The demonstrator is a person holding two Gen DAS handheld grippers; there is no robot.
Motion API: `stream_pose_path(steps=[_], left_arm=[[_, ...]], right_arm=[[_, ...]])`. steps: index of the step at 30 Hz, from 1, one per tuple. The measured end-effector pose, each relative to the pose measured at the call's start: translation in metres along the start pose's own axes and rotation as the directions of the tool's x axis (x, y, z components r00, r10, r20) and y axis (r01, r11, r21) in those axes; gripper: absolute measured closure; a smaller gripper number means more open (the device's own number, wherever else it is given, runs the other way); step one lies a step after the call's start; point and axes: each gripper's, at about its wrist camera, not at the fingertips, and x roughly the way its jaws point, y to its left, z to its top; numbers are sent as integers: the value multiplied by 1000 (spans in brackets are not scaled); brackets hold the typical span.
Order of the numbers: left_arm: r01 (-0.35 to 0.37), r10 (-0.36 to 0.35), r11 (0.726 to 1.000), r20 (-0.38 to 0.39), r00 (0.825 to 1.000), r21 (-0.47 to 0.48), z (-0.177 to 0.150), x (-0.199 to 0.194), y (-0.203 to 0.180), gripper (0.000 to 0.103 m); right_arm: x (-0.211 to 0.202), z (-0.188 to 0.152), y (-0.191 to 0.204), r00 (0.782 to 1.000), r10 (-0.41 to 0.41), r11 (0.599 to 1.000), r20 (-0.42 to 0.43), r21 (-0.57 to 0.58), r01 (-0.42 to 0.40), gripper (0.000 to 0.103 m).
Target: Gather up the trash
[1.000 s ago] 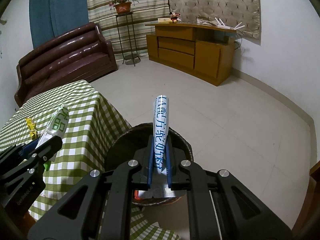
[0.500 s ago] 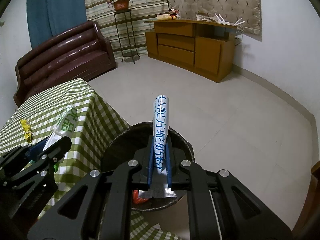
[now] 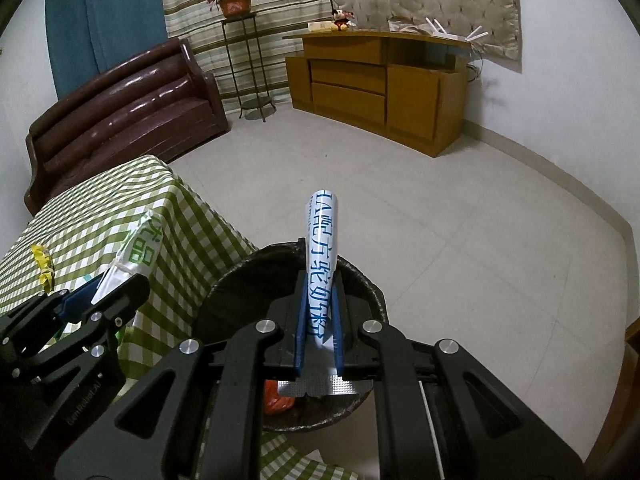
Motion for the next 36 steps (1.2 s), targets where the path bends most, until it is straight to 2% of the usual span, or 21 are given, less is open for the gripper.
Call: stream_pose_path(steps=[7, 11, 15, 17, 18, 19, 36], left_arm=[[-9, 9, 1000, -12, 1000, 3, 4, 6, -3, 71], [-13, 13, 1000, -8, 1000, 5, 5, 7, -4, 63], [-15, 15, 1000, -11, 1000, 6, 6, 10, -6, 62], [-16, 16, 1000, -11, 1000, 5, 6, 11, -6, 60], [-16, 16, 1000, -10, 1000, 4, 7, 11, -6, 59], [-15, 15, 1000, -10, 1000, 5, 6, 11, -6, 58], [-19, 19, 1000, -5, 1000, 1, 8, 12, -1, 54]], right_arm=[[8, 1, -4, 1000, 5, 1000, -13, 15, -5, 91], [12, 1, -5, 1000, 6, 1000, -21, 21, -6, 91], [15, 2, -7, 1000, 7, 1000, -26, 27, -6, 90], [16, 2, -8, 1000, 8, 999, -26, 31, -7, 85], [15, 2, -8, 1000, 8, 999, -23, 34, -7, 77], [15, 2, -8, 1000, 7, 999, -21, 34, -6, 76], [14, 3, -8, 1000, 5, 999, -17, 37, -4, 74]])
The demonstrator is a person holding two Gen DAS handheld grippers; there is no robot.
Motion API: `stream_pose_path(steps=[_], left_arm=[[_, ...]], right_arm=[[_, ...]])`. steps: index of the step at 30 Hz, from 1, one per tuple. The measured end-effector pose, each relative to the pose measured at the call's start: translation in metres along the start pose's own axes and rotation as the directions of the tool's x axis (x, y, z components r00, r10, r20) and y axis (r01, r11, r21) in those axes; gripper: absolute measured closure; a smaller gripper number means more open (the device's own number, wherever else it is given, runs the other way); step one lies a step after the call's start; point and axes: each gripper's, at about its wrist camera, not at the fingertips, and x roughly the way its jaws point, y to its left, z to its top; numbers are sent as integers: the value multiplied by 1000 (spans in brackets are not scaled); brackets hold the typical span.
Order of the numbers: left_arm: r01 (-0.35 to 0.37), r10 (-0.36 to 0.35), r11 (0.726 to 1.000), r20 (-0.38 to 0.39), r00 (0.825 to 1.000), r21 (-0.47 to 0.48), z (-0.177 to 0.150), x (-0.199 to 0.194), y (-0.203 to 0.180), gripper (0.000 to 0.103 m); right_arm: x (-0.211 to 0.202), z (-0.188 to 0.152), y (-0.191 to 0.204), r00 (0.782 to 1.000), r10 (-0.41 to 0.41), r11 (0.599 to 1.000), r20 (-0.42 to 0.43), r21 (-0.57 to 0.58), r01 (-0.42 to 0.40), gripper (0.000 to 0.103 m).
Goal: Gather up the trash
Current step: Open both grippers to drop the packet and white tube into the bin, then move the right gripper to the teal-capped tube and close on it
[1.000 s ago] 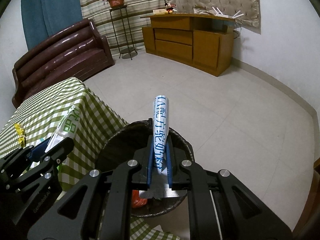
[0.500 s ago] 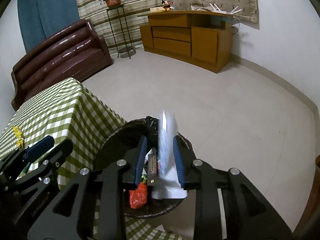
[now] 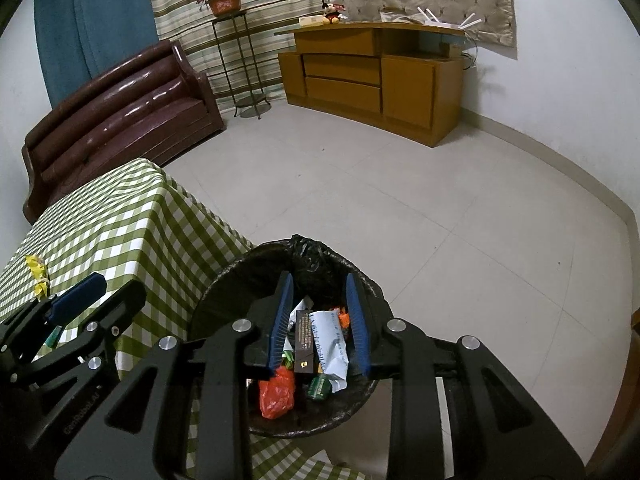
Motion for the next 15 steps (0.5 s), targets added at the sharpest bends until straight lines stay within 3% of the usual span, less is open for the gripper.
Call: stream_pose_path(steps=[15], left_arm=[[-31, 32, 999, 10, 999, -22, -17, -28, 30, 51]], right_arm=[[-14, -3, 22, 1000, 23, 999, 5, -32, -23, 70]])
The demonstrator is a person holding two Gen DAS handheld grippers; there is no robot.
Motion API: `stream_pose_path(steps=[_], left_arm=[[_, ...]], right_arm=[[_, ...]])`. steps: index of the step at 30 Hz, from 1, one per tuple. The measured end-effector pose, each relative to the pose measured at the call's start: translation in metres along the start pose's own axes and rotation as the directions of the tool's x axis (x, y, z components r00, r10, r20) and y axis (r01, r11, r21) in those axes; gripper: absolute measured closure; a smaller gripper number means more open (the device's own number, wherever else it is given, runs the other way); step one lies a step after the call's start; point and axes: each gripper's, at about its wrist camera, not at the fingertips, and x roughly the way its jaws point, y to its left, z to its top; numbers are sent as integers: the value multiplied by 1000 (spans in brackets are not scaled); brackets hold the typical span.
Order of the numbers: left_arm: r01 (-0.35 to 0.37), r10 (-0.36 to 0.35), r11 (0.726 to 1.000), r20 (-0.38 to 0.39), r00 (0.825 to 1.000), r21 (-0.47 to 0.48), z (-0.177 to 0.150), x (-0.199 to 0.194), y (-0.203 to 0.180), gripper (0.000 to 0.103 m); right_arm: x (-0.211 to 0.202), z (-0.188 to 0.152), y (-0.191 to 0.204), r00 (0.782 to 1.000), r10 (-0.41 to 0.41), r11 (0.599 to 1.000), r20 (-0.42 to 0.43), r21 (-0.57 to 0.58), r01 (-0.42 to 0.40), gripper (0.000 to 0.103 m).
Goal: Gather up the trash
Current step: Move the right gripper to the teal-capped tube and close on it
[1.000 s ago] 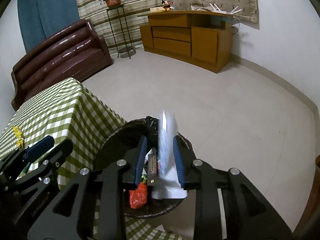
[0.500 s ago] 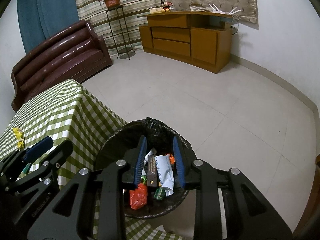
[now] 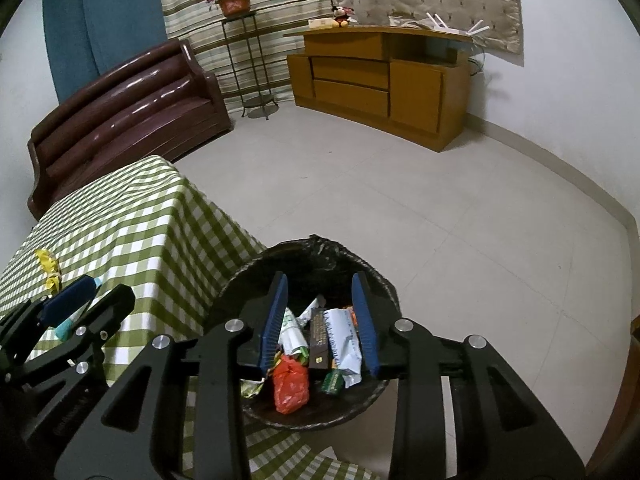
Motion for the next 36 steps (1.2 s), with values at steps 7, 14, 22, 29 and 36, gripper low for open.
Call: stream_pose_path(steps=[7, 14, 22, 29, 36], left_arm=[[-47, 47, 998, -1, 999, -37, -12, -18, 36, 49], [-112, 112, 989, -2, 994, -92, -25, -37, 79, 46], [-178, 179, 971, -11, 984, -157, -45, -61, 131, 44], [-242, 242, 948, -25, 970, -207, -63, -82, 175, 42], [-295, 293, 918, -47, 955, -266, -80, -97, 223, 42]], right_arm=[[-6, -3, 25, 999, 32, 999, -9, -38, -32, 69], [-13, -9, 60, 998, 63, 994, -11, -88, -63, 62], [-17, -15, 107, 995, 102, 984, -24, -143, -104, 62], [-13, -22, 156, 986, 153, 969, -60, -185, -162, 61], [-8, -28, 200, 979, 182, 954, -95, -225, -199, 57]])
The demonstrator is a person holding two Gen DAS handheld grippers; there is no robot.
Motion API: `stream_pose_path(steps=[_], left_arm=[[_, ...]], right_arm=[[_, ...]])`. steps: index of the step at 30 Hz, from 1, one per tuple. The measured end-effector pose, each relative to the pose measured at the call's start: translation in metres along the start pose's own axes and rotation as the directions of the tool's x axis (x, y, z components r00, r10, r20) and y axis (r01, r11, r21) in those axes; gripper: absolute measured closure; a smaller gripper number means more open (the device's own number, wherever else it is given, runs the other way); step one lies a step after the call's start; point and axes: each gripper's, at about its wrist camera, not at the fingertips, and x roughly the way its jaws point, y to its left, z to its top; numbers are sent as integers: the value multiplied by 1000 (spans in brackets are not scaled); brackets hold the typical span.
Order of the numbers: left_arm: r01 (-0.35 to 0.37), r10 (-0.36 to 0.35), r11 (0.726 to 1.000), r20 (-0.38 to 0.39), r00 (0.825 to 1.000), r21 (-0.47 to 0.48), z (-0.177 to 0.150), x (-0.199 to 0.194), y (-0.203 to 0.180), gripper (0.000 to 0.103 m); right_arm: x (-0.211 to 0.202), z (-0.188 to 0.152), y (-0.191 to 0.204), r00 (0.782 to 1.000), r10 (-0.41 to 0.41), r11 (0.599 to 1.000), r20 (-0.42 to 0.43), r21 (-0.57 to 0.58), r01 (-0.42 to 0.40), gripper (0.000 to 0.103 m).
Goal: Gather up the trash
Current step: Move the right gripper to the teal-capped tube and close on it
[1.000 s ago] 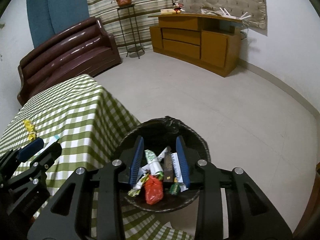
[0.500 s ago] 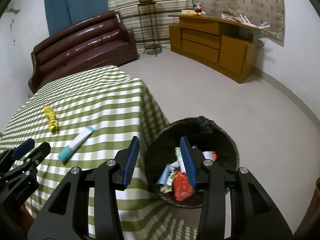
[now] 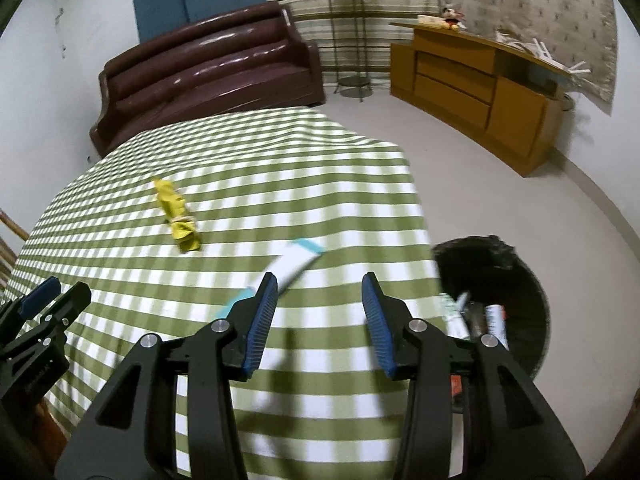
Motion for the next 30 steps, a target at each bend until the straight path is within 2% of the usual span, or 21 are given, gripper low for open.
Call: stream_pose_path(steps=[1, 9, 13, 30], left_arm=[[-5, 5, 1000, -1, 1000, -6, 0, 1, 5, 42], [-33, 32, 998, -14, 999, -58, -2, 7, 46, 42], [-32, 30, 997, -20, 999, -72, -2, 12, 55, 42], [-7, 5, 996, -29, 1000, -87, -4, 18, 63, 42]], right_arm=[[2, 1, 5, 1000, 1, 1000, -4, -2, -1, 54], [21, 2, 32, 998, -21, 1000, -52, -20, 20, 54], [28, -1, 40, 996, -48, 998, -74, -34, 45, 54], [26, -4, 18, 989, -120, 992, -88, -40, 117, 55]])
